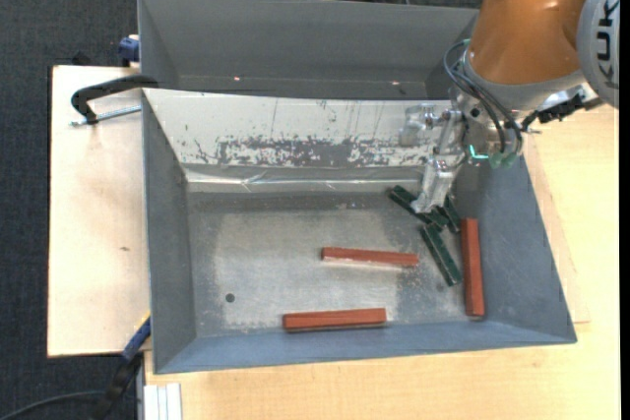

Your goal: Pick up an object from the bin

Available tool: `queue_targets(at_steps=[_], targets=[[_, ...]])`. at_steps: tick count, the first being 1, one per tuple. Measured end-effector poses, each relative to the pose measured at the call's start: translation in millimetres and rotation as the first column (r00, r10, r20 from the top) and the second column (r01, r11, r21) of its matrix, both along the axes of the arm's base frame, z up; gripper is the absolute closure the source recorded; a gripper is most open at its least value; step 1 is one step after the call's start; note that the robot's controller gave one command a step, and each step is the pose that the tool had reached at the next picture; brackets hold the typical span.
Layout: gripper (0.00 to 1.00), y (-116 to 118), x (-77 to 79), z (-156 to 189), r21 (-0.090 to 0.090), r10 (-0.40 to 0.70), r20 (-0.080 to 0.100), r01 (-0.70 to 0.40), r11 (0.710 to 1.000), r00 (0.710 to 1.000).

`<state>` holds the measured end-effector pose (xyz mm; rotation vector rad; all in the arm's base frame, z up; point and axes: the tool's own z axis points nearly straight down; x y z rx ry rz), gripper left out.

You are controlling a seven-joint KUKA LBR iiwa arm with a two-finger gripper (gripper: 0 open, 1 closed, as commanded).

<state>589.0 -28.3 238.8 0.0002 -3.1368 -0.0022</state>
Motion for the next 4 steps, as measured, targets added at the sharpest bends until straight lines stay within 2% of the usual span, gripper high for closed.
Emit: queue_targets(at_steps=[1, 2, 3, 4], targets=[[0.00, 14.1, -38.8, -171.8, 0.002, 0.254, -0.001, -0.254, 0.967, 0.967], [1.00, 13.9, -36.3, -167.7, -0.001, 0.254, 0.007, -0.254, 0.967, 0.967], [1.00, 51.1, -13.8, -94.8, -0.002, 0.251, 0.020, -0.251, 0.968, 0.968], [1.00, 48.0, -14.5, -13.8, -0.004, 0.277, 0.020, -0.277, 0.961, 0.961]])
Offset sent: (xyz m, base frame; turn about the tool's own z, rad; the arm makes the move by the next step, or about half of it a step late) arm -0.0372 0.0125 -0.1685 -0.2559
